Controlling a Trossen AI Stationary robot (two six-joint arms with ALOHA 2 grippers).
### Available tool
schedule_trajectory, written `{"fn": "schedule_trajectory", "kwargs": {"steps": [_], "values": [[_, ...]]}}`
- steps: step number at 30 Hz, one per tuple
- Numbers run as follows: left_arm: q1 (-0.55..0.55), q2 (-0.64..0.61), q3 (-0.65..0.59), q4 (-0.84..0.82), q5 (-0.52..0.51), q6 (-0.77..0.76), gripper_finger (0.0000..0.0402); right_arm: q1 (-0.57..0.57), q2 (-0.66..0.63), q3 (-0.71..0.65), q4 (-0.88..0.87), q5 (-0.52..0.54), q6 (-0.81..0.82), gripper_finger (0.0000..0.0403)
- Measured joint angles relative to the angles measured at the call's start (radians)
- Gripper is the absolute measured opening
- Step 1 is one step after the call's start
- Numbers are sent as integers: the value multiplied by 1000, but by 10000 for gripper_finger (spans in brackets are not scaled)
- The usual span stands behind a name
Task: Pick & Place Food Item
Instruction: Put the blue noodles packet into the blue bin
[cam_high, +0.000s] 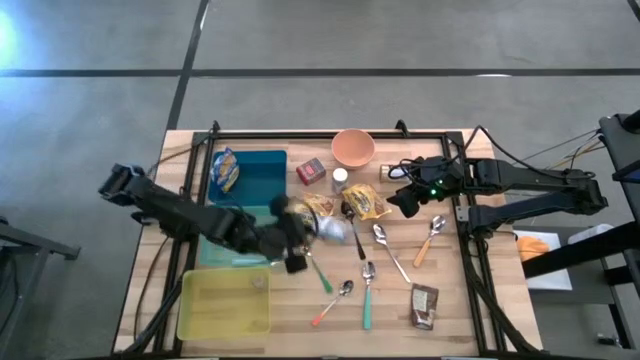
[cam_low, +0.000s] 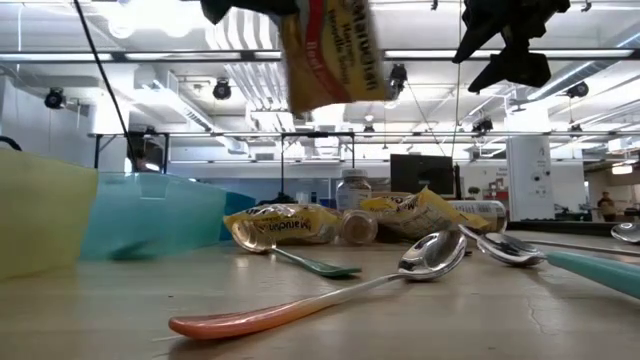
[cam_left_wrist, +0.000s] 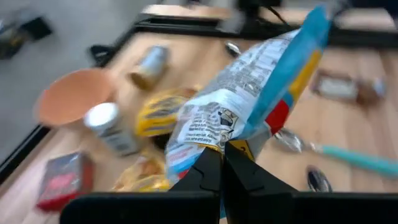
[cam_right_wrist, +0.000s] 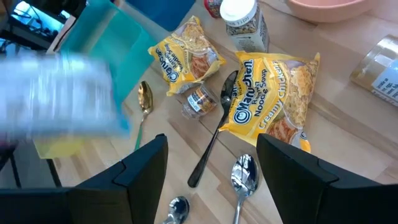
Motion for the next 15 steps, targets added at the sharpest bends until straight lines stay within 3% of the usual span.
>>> {"fn": "schedule_trajectory", "kwargs": {"steps": [9,15], "values": [[155,-139,13,-333,7,-452,0,0,0,0,6,9,-25,241],[265,-202,12,-530,59,-575,0,0,0,0,6,22,-44,241]]}}
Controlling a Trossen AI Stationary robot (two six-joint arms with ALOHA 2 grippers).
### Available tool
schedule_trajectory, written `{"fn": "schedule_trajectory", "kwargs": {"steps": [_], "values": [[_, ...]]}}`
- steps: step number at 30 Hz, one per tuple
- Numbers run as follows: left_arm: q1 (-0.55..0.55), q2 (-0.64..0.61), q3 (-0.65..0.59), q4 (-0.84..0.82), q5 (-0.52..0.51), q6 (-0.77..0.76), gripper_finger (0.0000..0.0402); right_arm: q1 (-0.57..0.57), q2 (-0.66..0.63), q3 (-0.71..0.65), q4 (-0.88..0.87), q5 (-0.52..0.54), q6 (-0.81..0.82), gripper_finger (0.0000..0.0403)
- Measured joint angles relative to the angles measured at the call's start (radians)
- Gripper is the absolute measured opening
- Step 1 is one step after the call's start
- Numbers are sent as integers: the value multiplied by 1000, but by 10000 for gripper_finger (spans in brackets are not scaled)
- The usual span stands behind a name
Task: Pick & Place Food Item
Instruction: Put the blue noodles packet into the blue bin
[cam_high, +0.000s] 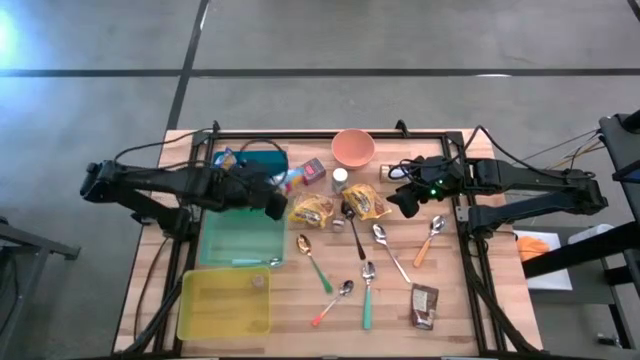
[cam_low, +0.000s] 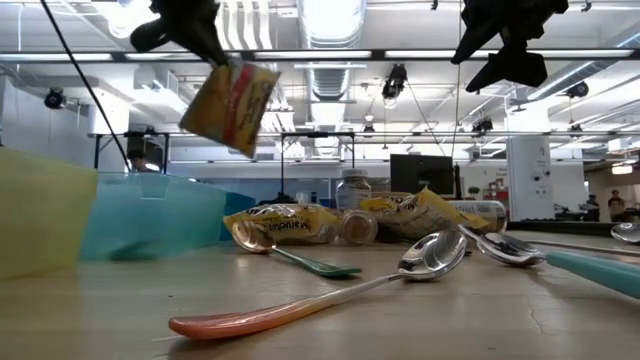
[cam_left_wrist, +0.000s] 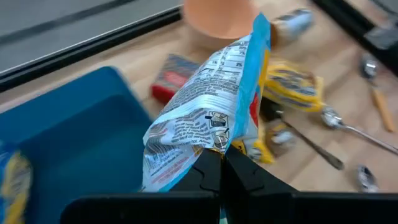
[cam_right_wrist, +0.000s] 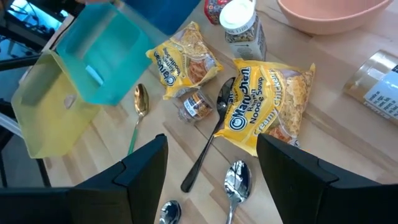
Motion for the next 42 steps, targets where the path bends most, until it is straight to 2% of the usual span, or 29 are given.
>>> {"fn": "schedule_trajectory", "kwargs": {"steps": [8,14,21,28,36,42], "values": [[177,-25,-2,-145,39,-19,0,0,0,0,0,2,-3,241],[310,-22,-34,-154,60,12,0,0,0,0,0,2,-3,241],[435,-39,-137,-161,129,27,0,0,0,0,0,1,-4,241],[525,-104,-244,-135,173,45,0,0,0,0,-1,1,-21,241],[559,-202,-393,80,300,37,0,0,0,0,-1,1,-34,241],[578,-219,-436,0,247,15,0,0,0,0,-1,1,-33,241]]}}
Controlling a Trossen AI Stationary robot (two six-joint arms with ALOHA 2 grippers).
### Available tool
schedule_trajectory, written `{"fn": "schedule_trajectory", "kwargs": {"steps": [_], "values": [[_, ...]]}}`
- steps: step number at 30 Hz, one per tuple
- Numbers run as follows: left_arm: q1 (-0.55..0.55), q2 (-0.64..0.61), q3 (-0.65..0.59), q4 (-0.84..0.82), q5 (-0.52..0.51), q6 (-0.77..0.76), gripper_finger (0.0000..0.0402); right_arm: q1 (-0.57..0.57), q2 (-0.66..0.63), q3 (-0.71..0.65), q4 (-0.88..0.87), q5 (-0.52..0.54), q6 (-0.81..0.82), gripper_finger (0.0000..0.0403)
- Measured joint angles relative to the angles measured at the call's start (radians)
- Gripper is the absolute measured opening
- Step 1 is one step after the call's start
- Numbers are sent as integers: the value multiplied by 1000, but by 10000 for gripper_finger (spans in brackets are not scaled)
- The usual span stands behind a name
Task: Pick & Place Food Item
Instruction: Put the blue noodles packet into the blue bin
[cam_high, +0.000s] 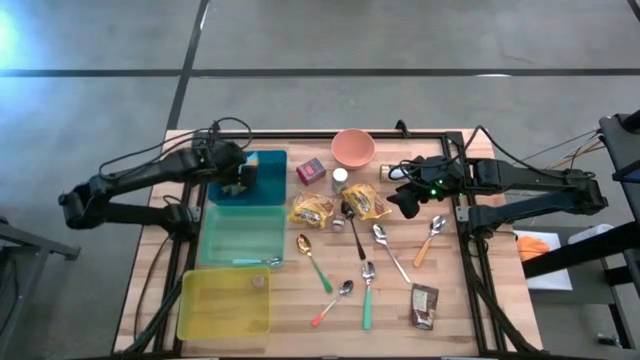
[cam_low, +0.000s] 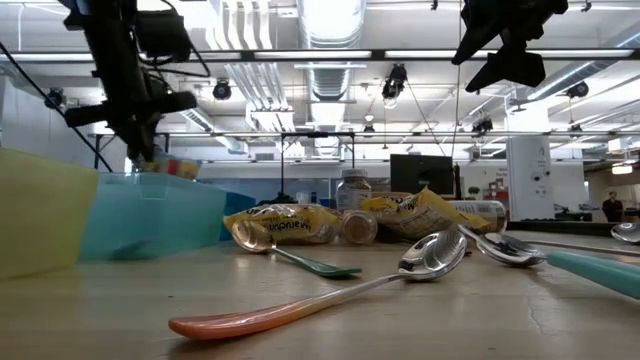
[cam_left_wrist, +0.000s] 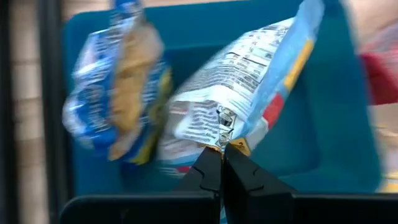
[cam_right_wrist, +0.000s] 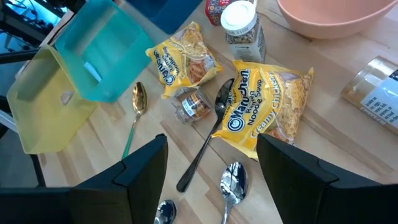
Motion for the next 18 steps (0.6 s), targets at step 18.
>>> {"fn": "schedule_trajectory", "kwargs": {"steps": [18], "values": [[25,1,-85,-70,-49,-159,0,0,0,0,0,-1,0,241]]}}
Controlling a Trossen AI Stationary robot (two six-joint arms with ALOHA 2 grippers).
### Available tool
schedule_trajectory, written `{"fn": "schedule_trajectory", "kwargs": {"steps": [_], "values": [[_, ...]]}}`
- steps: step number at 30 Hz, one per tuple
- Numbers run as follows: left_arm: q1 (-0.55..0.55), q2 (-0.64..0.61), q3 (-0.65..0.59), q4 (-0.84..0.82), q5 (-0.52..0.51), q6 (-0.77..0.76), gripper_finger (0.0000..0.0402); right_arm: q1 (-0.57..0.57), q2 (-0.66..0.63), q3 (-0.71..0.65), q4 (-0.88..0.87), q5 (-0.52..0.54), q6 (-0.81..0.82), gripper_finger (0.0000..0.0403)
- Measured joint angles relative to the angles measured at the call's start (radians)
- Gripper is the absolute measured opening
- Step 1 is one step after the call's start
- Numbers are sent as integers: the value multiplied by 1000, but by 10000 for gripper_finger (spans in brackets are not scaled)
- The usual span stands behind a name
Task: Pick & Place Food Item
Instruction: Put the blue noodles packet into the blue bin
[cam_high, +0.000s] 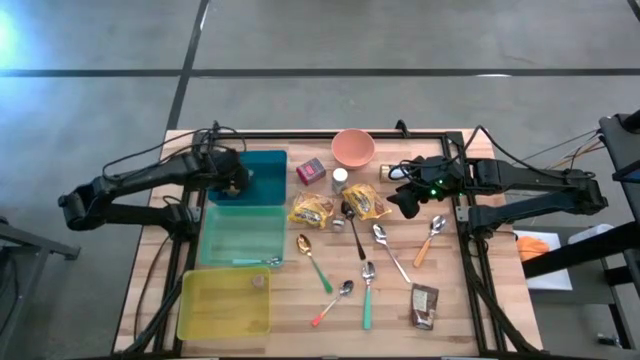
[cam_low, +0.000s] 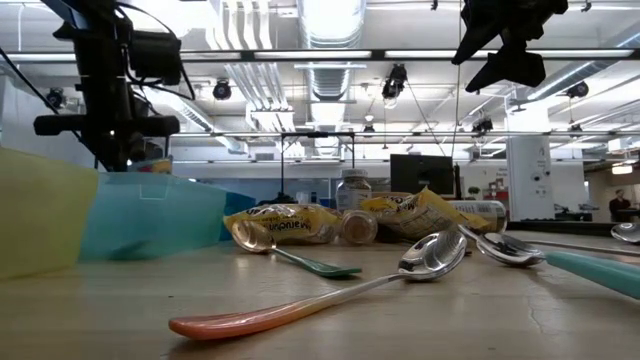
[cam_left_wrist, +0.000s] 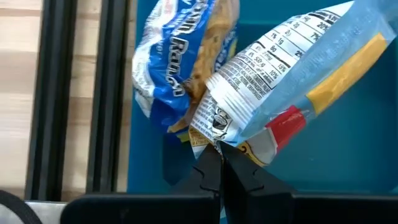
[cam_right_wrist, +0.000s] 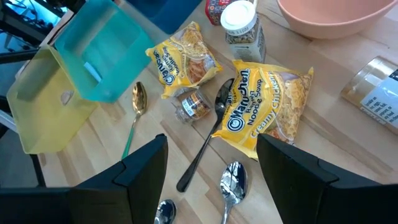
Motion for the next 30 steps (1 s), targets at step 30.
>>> {"fn": "schedule_trajectory", "kwargs": {"steps": [30], "values": [[1,0,27,-14,-11,-14,40,0,0,0,0,0,0,241]]}}
